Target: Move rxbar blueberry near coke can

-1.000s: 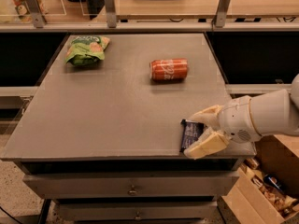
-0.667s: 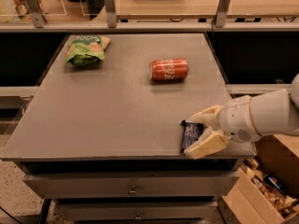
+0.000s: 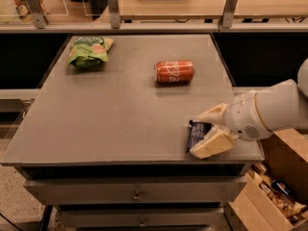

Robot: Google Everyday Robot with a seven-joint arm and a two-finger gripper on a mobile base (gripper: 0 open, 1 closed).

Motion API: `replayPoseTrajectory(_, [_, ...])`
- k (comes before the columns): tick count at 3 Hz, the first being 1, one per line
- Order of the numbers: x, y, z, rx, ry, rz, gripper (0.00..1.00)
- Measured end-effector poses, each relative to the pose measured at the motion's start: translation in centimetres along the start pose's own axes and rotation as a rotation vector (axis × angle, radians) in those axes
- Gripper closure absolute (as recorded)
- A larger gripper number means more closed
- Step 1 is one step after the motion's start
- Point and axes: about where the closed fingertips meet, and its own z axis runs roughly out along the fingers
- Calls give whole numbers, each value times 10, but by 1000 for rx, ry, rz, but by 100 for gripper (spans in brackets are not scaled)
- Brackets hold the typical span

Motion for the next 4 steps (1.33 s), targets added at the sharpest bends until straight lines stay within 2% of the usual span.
replayPoseTrajectory(2, [-31, -46, -4, 24, -1, -42, 100])
replayPoseTrajectory(3, [-34, -72, 9, 51, -20, -67, 100])
replayPoseTrajectory(4, [-32, -95, 12, 118, -30, -50, 100])
